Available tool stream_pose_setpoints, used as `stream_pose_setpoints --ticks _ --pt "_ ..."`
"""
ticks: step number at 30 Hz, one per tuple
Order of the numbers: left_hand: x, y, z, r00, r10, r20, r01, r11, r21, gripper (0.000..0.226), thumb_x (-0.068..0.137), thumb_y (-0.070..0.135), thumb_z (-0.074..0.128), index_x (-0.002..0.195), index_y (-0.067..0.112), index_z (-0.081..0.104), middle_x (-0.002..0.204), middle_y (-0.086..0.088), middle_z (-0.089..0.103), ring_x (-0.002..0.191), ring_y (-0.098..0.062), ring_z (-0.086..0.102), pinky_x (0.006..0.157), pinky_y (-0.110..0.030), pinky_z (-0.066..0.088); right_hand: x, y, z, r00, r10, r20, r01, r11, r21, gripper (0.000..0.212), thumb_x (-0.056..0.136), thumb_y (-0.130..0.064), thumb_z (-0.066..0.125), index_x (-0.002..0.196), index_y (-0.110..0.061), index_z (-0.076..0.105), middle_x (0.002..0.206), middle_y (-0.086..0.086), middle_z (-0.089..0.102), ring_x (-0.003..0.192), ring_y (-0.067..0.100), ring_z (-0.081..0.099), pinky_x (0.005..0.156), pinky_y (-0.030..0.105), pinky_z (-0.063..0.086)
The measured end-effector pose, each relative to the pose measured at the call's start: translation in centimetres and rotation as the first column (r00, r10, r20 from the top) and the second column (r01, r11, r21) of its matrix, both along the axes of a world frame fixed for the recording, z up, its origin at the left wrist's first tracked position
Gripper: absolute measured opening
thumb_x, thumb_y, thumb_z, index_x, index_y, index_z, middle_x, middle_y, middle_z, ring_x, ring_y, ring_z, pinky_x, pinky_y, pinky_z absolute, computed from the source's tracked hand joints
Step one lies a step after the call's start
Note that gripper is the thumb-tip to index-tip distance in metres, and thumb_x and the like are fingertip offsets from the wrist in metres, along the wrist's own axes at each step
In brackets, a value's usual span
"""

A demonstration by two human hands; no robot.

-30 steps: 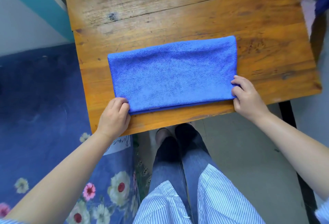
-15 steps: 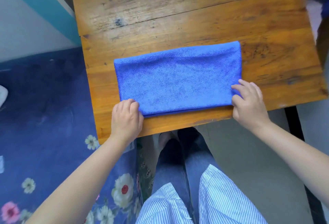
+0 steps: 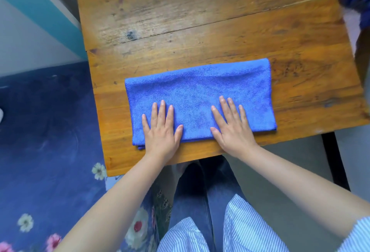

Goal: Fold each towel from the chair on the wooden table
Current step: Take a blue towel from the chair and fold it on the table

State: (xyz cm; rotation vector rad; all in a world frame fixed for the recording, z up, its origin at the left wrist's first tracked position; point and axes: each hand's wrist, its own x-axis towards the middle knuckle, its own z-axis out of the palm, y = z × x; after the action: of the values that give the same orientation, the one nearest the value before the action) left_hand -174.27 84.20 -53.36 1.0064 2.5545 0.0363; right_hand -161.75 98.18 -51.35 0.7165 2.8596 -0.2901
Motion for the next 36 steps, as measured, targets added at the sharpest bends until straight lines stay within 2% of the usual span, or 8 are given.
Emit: stream_pose_setpoints --ticks 3,5,8,14,19,27,31,36 --pt "-2.2 2.5 0.6 0.997 -0.069 -0.029 0.071 0.992 0.099 0.054 0.097 0.032 0.033 0.147 0.016 0.018 0.157 -0.001 0.009 0.146 -0.021 0.001 0.114 -0.044 0.002 -2.6 1.0 -0.1 0.995 -0.032 -0.1 0.026 0.998 -0.064 0.051 0.081 -0.022 0.053 0.128 -0.001 0.05 0.14 0.022 0.042 0.128 0.044 0.04 0.102 0.06 0.029" --pt "-3.9 4.5 0.7 0.996 -0.069 -0.048 0.074 0.99 0.117 0.052 0.098 0.03 0.032 0.147 0.017 0.019 0.157 0.0 0.01 0.146 -0.02 0.002 0.115 -0.044 0.004 -5.2 2.0 -0.7 0.997 -0.055 -0.059 0.047 0.99 -0.129 0.053 0.093 -0.026 0.041 0.141 -0.008 0.03 0.153 0.013 0.019 0.142 0.033 0.015 0.114 0.049 0.007" --pt "-5.8 5.5 -0.1 0.999 -0.027 -0.044 0.03 0.998 0.061 0.052 0.098 0.034 0.031 0.147 0.023 0.017 0.157 0.002 0.008 0.146 -0.019 0.001 0.115 -0.043 0.001 -7.5 4.1 -1.9 0.999 -0.041 -0.005 0.041 0.994 -0.104 0.054 0.096 -0.033 0.032 0.146 -0.019 0.015 0.157 0.0 0.004 0.145 0.022 0.0 0.113 0.041 -0.009" --pt "-8.0 3.8 -0.9 0.986 0.157 -0.057 -0.155 0.987 0.03 0.056 0.094 0.044 0.036 0.145 0.027 0.021 0.157 -0.002 0.008 0.145 -0.029 -0.001 0.114 -0.05 0.0 -2.2 9.9 -1.8 0.968 -0.249 0.041 0.251 0.966 -0.061 0.054 0.095 -0.033 0.038 0.145 -0.021 0.021 0.156 0.001 0.012 0.144 0.023 0.006 0.115 0.043 0.001" --pt "-7.5 4.5 -0.1 0.976 0.213 -0.045 -0.214 0.976 -0.038 0.057 0.095 0.042 0.034 0.147 0.024 0.017 0.157 -0.011 0.0 0.144 -0.033 -0.006 0.113 -0.055 0.0 2.3 9.6 -0.3 0.859 -0.508 0.069 0.512 0.846 -0.149 0.059 0.095 -0.029 0.04 0.145 -0.012 0.016 0.156 0.009 0.007 0.144 0.028 0.003 0.115 0.046 0.005" --pt "-4.6 13.0 2.1 0.984 -0.178 -0.027 0.18 0.978 0.106 0.056 0.092 0.028 0.043 0.143 0.011 0.026 0.15 -0.011 0.028 0.141 -0.026 0.021 0.112 -0.042 0.019 4.0 4.4 1.4 0.655 -0.727 0.209 0.753 0.65 -0.1 0.069 0.086 -0.031 0.057 0.141 -0.007 0.024 0.136 0.015 0.039 0.12 0.035 0.04 0.1 0.048 0.029" --pt "-2.7 19.3 3.3 0.904 -0.415 0.106 0.409 0.91 0.07 0.05 0.088 0.019 0.047 0.136 0.01 0.036 0.137 -0.011 0.044 0.124 -0.03 0.039 0.099 -0.039 0.034 3.6 5.0 1.8 0.548 -0.803 0.236 0.83 0.488 -0.269 0.062 0.084 -0.026 0.062 0.133 -0.003 0.031 0.125 0.02 0.044 0.114 0.038 0.048 0.089 0.042 0.041" --pt "-1.6 24.3 4.7 0.863 -0.238 0.445 0.218 0.971 0.098 0.055 0.083 0.012 0.051 0.137 0.019 0.039 0.127 -0.006 0.053 0.115 -0.027 0.052 0.095 -0.033 0.044 3.7 6.2 1.8 0.484 -0.831 0.274 0.852 0.377 -0.362 0.039 0.08 -0.022 0.066 0.111 -0.006 0.048 0.11 0.015 0.062 0.108 0.034 0.054 0.084 0.039 0.042"
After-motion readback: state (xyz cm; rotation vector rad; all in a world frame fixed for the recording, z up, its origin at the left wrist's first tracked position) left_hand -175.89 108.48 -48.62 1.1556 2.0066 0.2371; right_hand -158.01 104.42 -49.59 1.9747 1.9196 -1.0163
